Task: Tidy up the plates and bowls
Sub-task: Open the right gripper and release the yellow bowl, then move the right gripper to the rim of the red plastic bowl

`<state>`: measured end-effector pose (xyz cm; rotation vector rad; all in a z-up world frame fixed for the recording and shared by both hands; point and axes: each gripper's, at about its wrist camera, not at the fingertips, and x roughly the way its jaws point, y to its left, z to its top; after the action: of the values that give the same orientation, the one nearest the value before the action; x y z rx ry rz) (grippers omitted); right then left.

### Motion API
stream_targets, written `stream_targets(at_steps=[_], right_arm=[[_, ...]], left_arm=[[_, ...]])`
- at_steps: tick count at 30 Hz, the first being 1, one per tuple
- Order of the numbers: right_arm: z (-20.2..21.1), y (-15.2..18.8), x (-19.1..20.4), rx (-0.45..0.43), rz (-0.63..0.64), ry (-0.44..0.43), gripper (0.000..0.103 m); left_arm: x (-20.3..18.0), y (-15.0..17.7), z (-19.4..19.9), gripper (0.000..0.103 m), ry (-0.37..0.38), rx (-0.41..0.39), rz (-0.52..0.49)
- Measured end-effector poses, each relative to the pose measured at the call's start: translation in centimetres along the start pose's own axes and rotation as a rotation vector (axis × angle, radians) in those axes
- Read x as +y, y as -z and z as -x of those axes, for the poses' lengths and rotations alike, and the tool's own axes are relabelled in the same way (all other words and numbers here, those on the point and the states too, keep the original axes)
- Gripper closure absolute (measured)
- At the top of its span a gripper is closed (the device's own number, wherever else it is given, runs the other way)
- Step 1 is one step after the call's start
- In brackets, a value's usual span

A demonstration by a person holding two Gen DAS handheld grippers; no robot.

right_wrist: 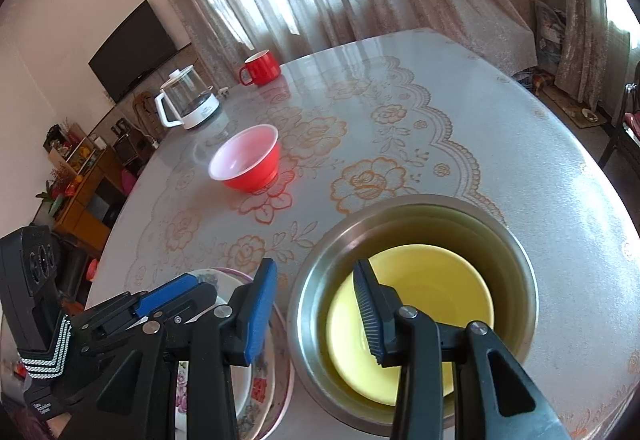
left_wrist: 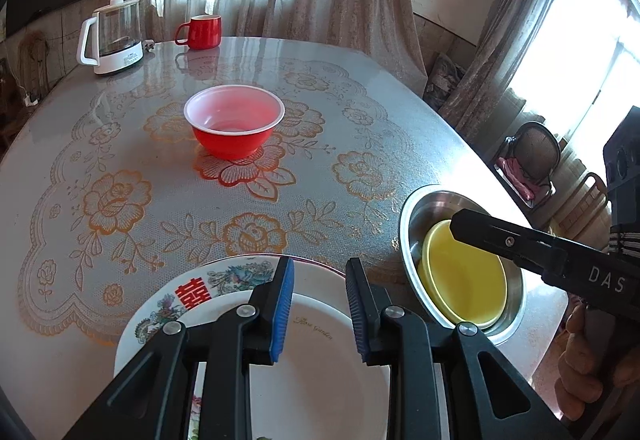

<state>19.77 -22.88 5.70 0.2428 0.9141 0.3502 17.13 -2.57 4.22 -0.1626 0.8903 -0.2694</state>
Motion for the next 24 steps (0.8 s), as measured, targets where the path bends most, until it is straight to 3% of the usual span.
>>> stream_targets(at_steps=[8, 12, 16, 24], right_arm=[[-3.3, -1.2, 0.1, 0.093, -0.151, -0.216, 0.063], [-5.3, -2.3, 0.9, 0.111, -0.170, -0.248, 0.063], [-7.4, -3.9, 1.5, 0.120, -0.201, -0.257, 0.076], [-10.8, -7.2, 2.1, 0.113, -0.268, -0.260, 0.087]], left_arm=[[4.5, -0.9, -0.8, 0.073, 0.018, 0.060, 0.094], [7.7, -2.1, -1.2, 0.067, 0.009, 0.070, 0.194], [10.4, -3.7, -1.4, 0.069, 0.003, 0.058, 0.256], [13.4, -7.0, -2.5, 0.073, -0.030, 0.022, 0.285]])
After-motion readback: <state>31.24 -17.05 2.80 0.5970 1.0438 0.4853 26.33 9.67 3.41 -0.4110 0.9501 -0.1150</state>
